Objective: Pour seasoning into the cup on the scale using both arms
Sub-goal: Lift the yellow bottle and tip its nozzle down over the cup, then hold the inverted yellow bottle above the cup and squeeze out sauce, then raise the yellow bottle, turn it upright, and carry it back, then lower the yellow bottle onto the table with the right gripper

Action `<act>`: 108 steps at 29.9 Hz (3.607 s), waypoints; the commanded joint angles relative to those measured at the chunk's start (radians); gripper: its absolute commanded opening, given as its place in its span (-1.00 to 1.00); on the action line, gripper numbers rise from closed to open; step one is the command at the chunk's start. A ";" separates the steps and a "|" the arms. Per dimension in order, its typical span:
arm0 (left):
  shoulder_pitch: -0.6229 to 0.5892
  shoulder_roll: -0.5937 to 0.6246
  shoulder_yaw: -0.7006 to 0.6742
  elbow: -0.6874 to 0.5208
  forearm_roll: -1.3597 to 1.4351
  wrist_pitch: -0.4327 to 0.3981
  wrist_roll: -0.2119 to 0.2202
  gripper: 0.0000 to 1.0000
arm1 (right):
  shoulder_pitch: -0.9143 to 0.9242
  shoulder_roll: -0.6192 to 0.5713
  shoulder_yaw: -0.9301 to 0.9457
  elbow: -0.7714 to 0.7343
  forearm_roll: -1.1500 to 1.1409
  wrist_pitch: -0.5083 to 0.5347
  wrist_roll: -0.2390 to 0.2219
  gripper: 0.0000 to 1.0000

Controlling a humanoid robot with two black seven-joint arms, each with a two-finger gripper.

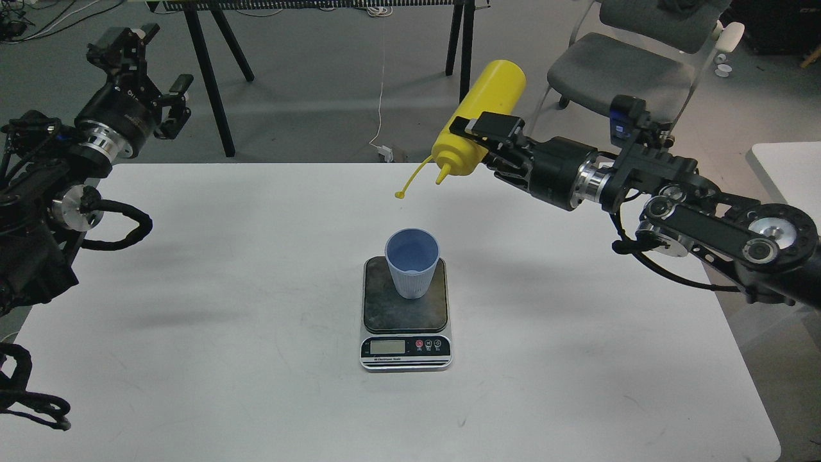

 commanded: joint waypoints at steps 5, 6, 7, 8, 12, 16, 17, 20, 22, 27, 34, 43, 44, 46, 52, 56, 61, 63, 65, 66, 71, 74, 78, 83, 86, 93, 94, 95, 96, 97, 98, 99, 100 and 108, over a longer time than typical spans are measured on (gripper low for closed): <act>0.003 0.000 0.001 0.000 0.000 0.000 0.000 0.75 | 0.120 0.027 -0.153 0.001 -0.228 -0.079 -0.003 -0.73; 0.003 0.000 0.001 0.000 0.000 0.000 0.000 0.75 | 0.137 0.027 -0.172 0.001 -0.256 -0.079 -0.003 -0.73; 0.003 0.000 0.001 0.000 0.000 0.000 0.000 0.75 | 0.152 0.027 -0.190 0.001 -0.282 -0.079 -0.003 -0.72; 0.004 0.000 0.001 0.000 0.000 0.000 0.000 0.75 | 0.163 0.027 -0.201 0.004 -0.301 -0.079 -0.003 -0.72; 0.003 -0.010 -0.001 0.000 0.000 0.000 0.000 0.75 | 0.197 0.028 -0.236 0.008 -0.382 -0.078 -0.003 -0.72; 0.001 -0.018 0.001 0.000 0.000 0.000 0.000 0.75 | 0.218 0.044 -0.261 0.008 -0.442 -0.078 -0.005 -0.72; 0.001 -0.017 0.001 0.000 0.000 0.000 0.000 0.75 | 0.224 0.048 -0.265 0.008 -0.454 -0.078 -0.005 -0.72; 0.001 -0.018 0.001 0.000 0.000 0.000 0.000 0.76 | 0.238 0.055 -0.279 0.006 -0.486 -0.078 -0.005 -0.72; 0.001 -0.018 0.001 0.000 0.000 0.000 0.000 0.77 | 0.244 0.062 -0.285 0.004 -0.508 -0.078 -0.006 -0.72; 0.001 -0.015 0.001 0.000 0.000 0.000 0.000 0.77 | 0.256 0.064 -0.290 0.004 -0.549 -0.078 -0.006 -0.72; 0.001 -0.018 0.001 0.000 0.000 0.000 0.000 0.77 | 0.264 0.064 -0.290 -0.002 -0.598 -0.079 -0.013 -0.72; 0.000 -0.018 0.001 0.000 0.000 0.000 0.000 0.78 | 0.269 0.078 -0.290 -0.005 -0.601 -0.088 -0.014 -0.72; 0.000 -0.018 0.001 0.000 0.000 0.000 0.000 0.78 | 0.269 0.078 -0.290 -0.005 -0.605 -0.087 -0.014 -0.73; 0.000 -0.017 0.001 0.000 0.000 0.000 0.000 0.78 | 0.269 0.079 -0.290 -0.006 -0.618 -0.088 -0.014 -0.72; -0.002 -0.018 -0.001 0.000 0.000 0.000 0.000 0.78 | 0.269 0.071 -0.278 -0.009 -0.566 -0.081 -0.013 -0.72; 0.000 -0.020 0.001 0.000 0.000 0.000 0.000 0.78 | 0.258 0.036 -0.209 -0.022 -0.253 -0.050 0.003 -0.73; 0.001 -0.020 0.001 0.000 0.000 0.000 0.000 0.79 | 0.198 -0.050 -0.031 -0.028 0.209 0.112 0.018 -0.73; 0.000 -0.021 0.001 -0.002 0.001 0.000 0.000 0.79 | 0.128 -0.083 0.067 -0.041 0.411 0.228 0.018 -0.72; -0.002 -0.023 0.001 -0.003 0.001 0.000 0.000 0.79 | 0.041 -0.109 0.168 -0.067 0.635 0.401 0.007 -0.72; -0.002 -0.023 0.001 -0.003 0.002 0.000 0.000 0.79 | -0.015 -0.113 0.213 -0.089 0.759 0.408 0.000 -0.72; -0.008 -0.040 0.001 -0.006 0.002 0.000 0.000 0.80 | -0.216 -0.136 0.316 -0.109 1.058 0.408 -0.017 -0.72; -0.009 -0.041 0.001 -0.006 0.002 0.000 0.000 0.80 | -0.349 -0.140 0.398 -0.091 1.135 0.408 -0.016 -0.72; -0.009 -0.041 0.001 -0.006 0.002 0.000 0.000 0.80 | -0.489 -0.151 0.492 -0.019 1.283 0.408 -0.016 -0.71; -0.008 -0.041 0.002 -0.006 0.002 0.000 0.000 0.81 | -0.673 -0.151 0.610 0.107 1.380 0.408 0.033 -0.71; -0.008 -0.041 0.002 -0.006 0.003 0.000 0.000 0.81 | -0.771 -0.145 0.641 0.173 1.380 0.408 0.104 -0.71; -0.003 -0.038 0.002 -0.006 0.005 0.000 0.000 0.82 | -0.869 -0.133 0.643 0.207 1.376 0.408 0.191 -0.71; -0.002 -0.038 0.002 -0.006 0.005 0.000 0.000 0.82 | -0.877 -0.128 0.643 0.201 1.374 0.408 0.193 -0.71; -0.002 -0.038 0.004 -0.006 0.005 0.000 0.000 0.82 | -0.882 -0.123 0.643 0.192 1.373 0.408 0.193 -0.71; -0.002 -0.038 0.002 -0.006 0.005 0.000 0.000 0.82 | -0.888 -0.120 0.643 0.178 1.373 0.408 0.193 -0.71; -0.003 -0.040 0.002 -0.006 0.005 0.000 0.000 0.82 | -0.894 -0.113 0.643 0.161 1.373 0.408 0.191 -0.71; -0.003 -0.040 0.004 -0.006 0.005 0.000 0.000 0.82 | -0.899 -0.107 0.641 0.147 1.373 0.408 0.193 -0.71; -0.005 -0.040 0.004 -0.006 0.005 0.000 0.000 0.82 | -0.902 -0.097 0.641 0.133 1.373 0.408 0.191 -0.71; -0.005 -0.040 0.002 -0.006 0.005 0.000 0.000 0.82 | -0.906 -0.088 0.640 0.123 1.373 0.408 0.191 -0.71; -0.005 -0.041 0.002 -0.006 0.005 0.000 0.000 0.83 | -0.911 0.011 0.629 0.028 1.348 0.408 0.184 -0.68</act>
